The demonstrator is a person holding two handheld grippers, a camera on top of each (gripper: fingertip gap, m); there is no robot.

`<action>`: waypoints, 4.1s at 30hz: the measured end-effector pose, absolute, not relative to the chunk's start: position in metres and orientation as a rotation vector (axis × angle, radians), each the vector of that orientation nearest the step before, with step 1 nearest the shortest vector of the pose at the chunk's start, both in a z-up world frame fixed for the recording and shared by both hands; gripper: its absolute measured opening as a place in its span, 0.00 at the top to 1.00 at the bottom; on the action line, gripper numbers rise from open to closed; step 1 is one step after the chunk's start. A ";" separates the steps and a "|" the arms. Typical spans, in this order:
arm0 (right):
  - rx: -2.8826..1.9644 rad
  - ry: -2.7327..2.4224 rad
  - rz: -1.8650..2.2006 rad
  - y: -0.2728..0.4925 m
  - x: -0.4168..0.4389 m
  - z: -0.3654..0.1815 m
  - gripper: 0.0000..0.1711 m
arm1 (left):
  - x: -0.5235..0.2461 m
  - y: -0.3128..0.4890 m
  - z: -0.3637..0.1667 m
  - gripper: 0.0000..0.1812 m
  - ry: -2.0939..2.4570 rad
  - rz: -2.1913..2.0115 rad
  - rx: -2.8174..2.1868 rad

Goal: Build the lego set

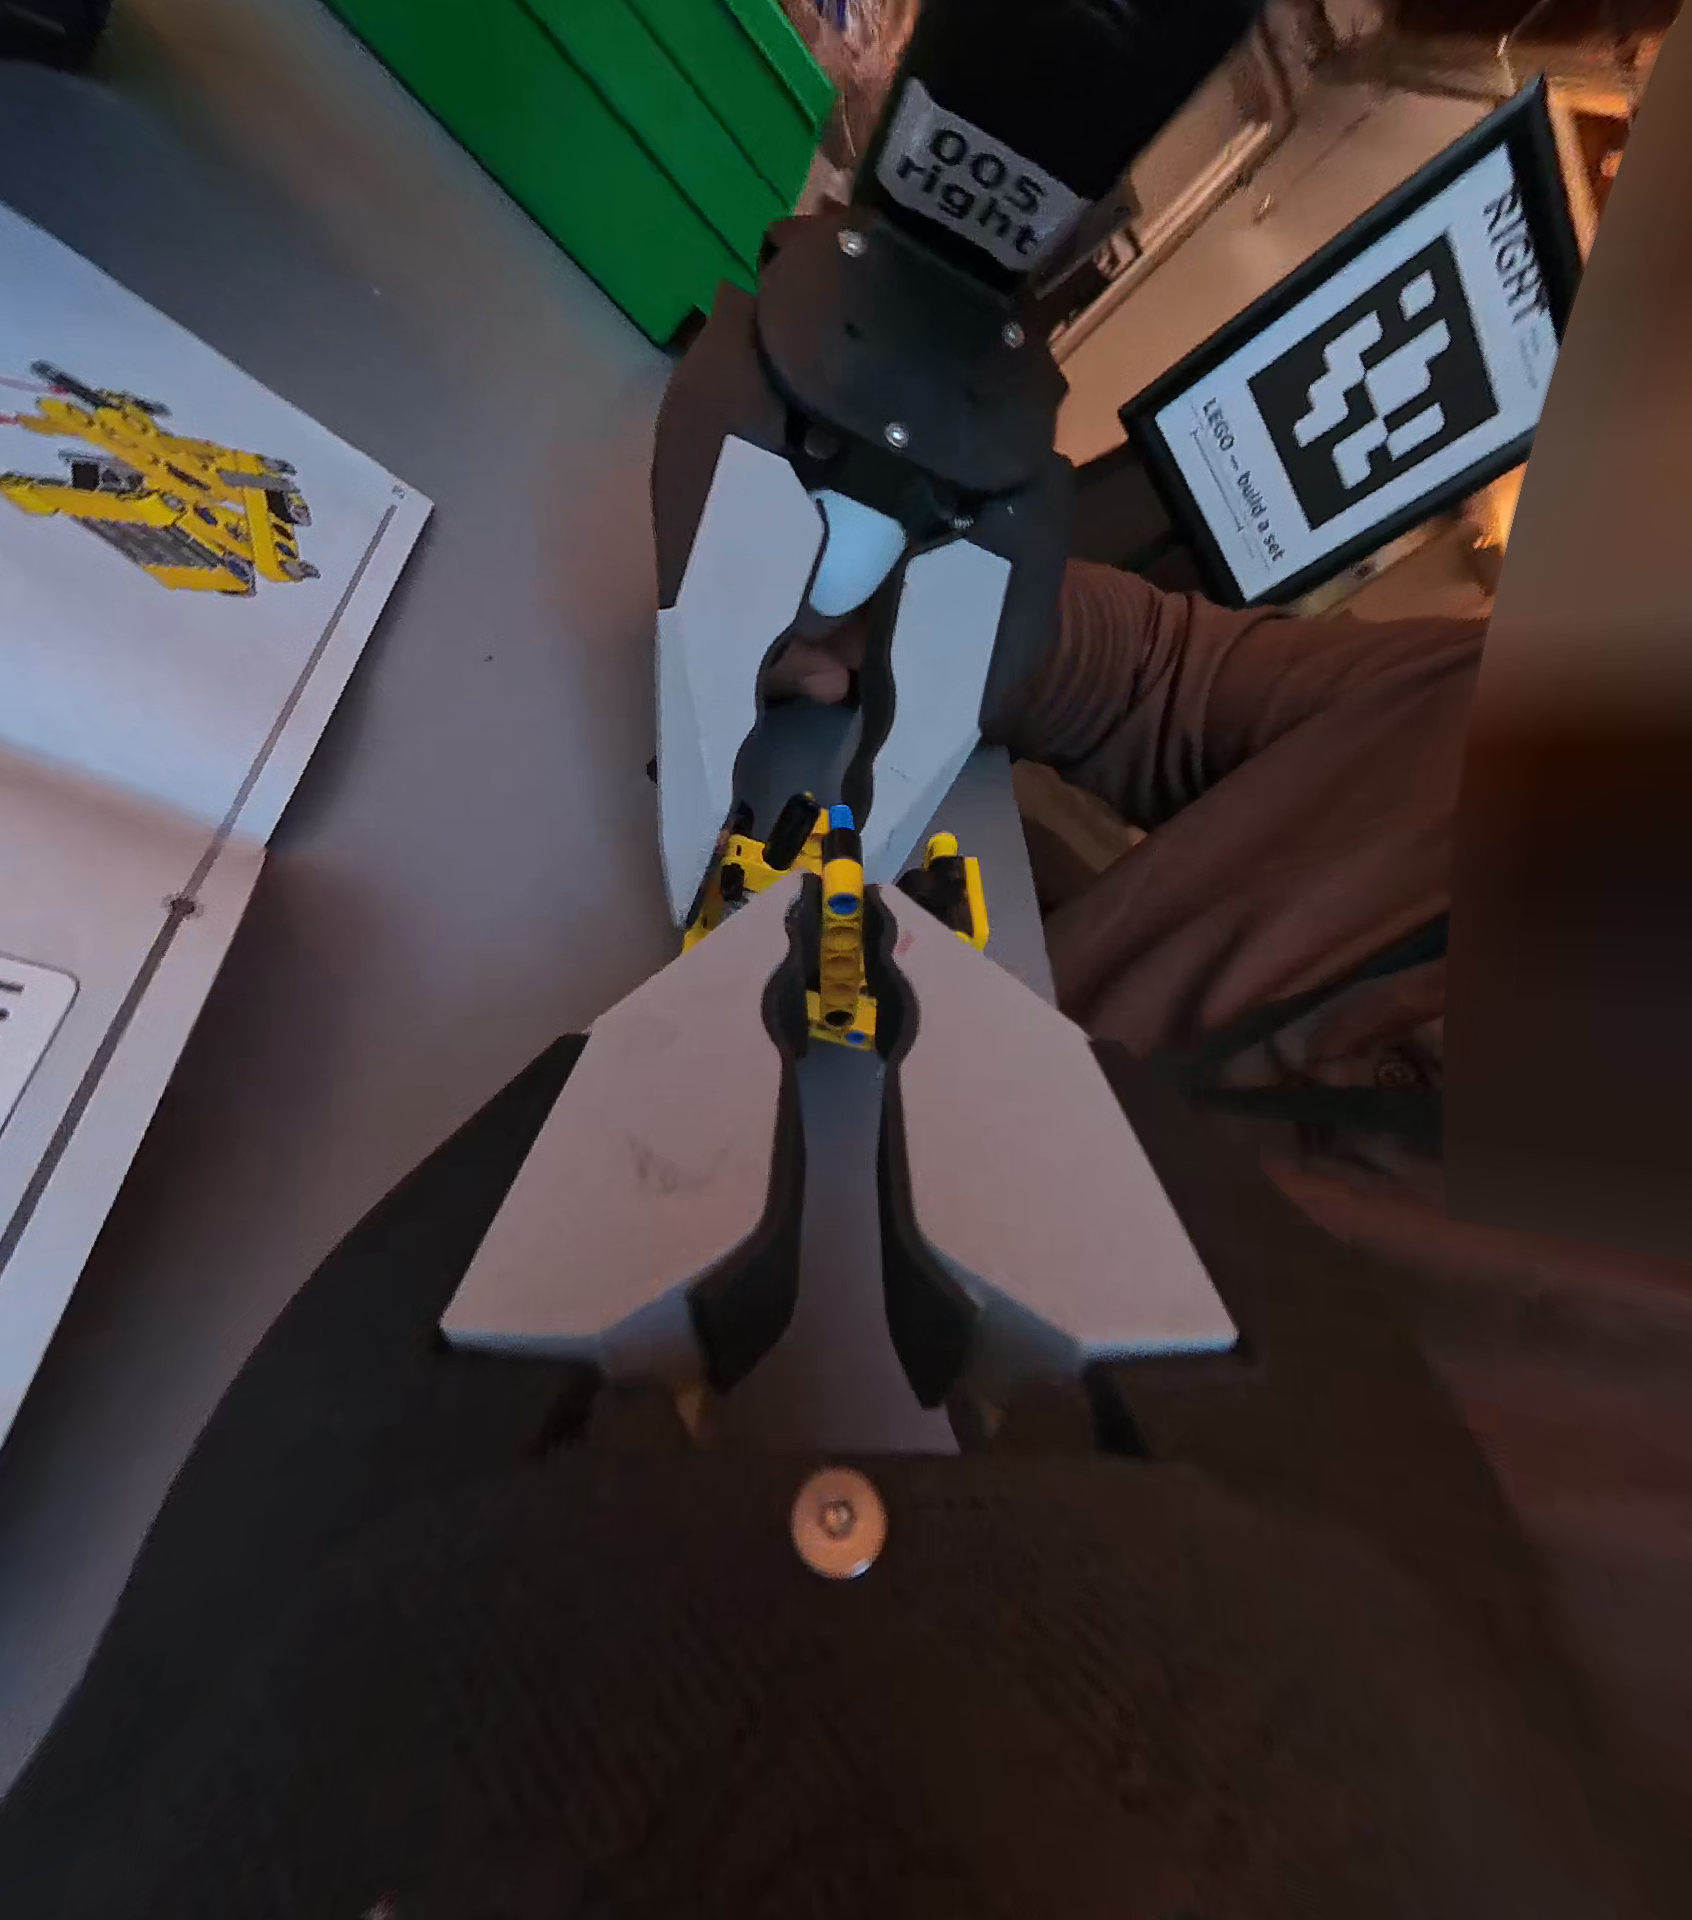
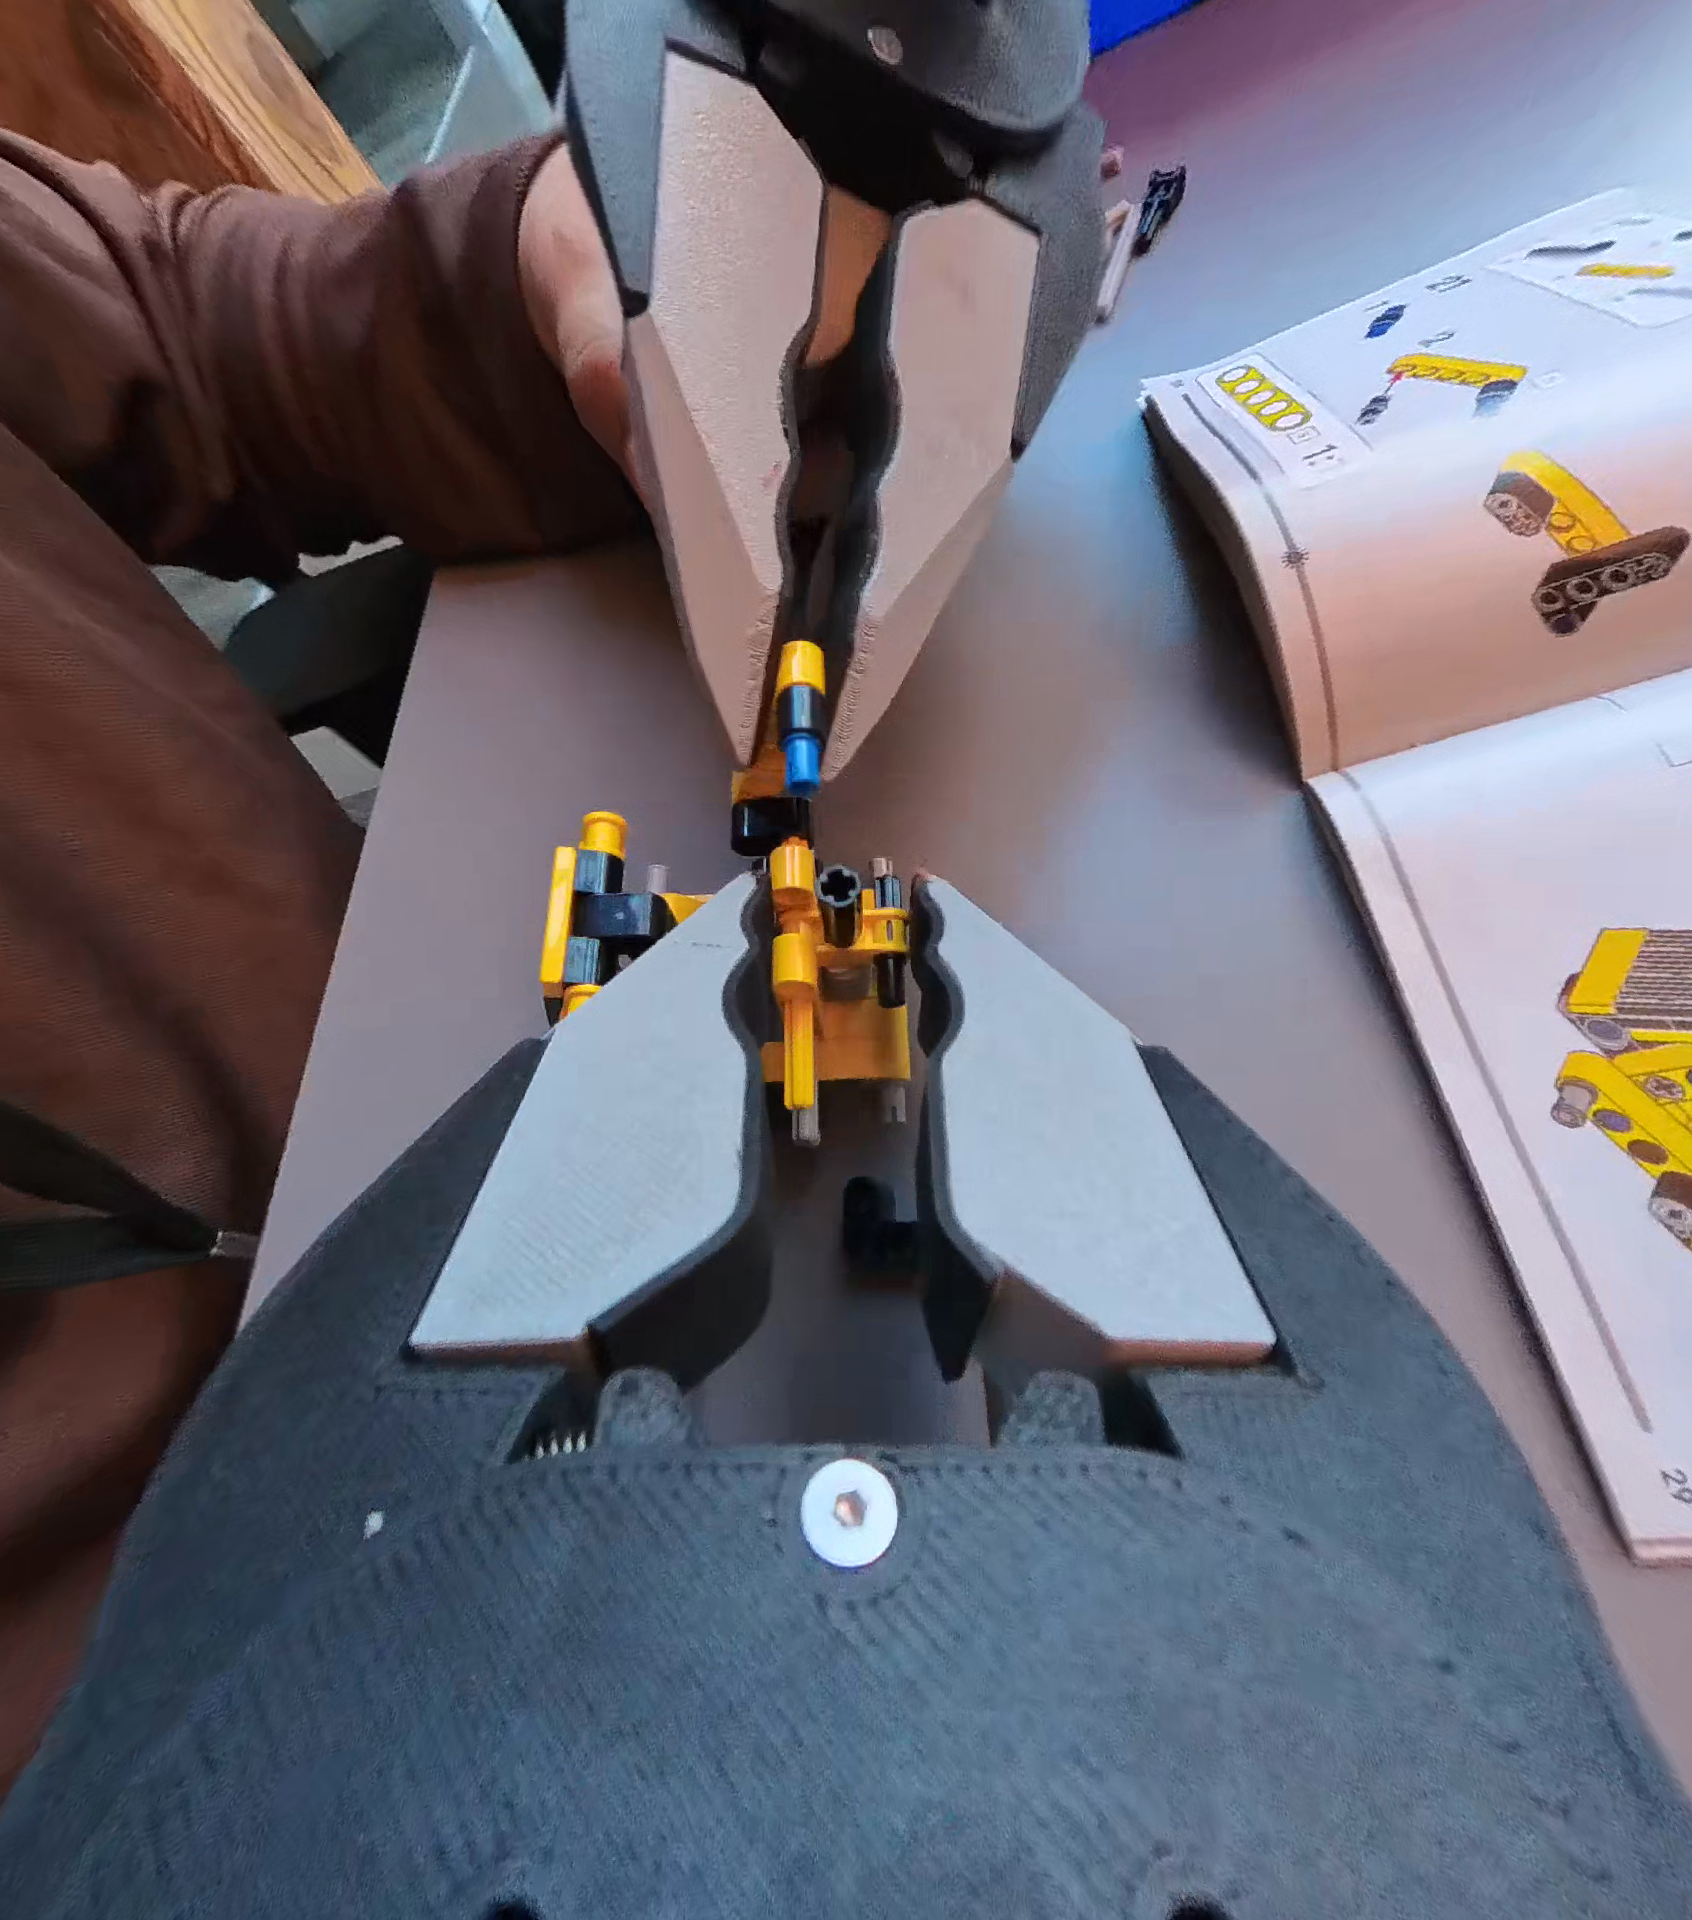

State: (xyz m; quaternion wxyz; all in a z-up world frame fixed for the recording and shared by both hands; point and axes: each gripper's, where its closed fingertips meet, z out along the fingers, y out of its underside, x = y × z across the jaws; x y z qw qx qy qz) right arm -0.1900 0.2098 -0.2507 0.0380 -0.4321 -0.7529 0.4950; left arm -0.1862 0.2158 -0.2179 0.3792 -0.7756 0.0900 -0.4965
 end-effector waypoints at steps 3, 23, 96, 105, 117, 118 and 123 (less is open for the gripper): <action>-1.342 -2.330 1.539 0.208 -0.188 -0.252 0.87 | -0.183 0.212 -0.218 0.97 0.364 -1.156 -1.980; -1.303 -2.249 1.632 0.223 -0.179 -0.234 0.82 | -0.175 0.206 -0.213 0.95 0.657 -0.712 -1.897; -0.582 -1.990 1.605 0.148 -0.116 -0.141 0.95 | -0.102 0.152 -0.156 0.97 0.763 -1.543 -1.887; -0.538 -2.011 1.601 0.146 -0.112 -0.145 0.95 | -0.103 0.147 -0.157 0.97 0.819 -1.583 -1.844; -0.439 -1.949 1.347 0.142 -0.113 -0.144 0.97 | -0.107 0.153 -0.147 0.97 0.716 -1.665 -1.749; -0.440 -1.932 1.311 0.143 -0.116 -0.142 0.97 | -0.108 0.154 -0.146 0.97 0.703 -1.668 -1.741; -0.488 -1.862 1.105 0.158 -0.129 -0.141 0.98 | -0.122 0.169 -0.143 0.96 0.564 -1.640 -1.740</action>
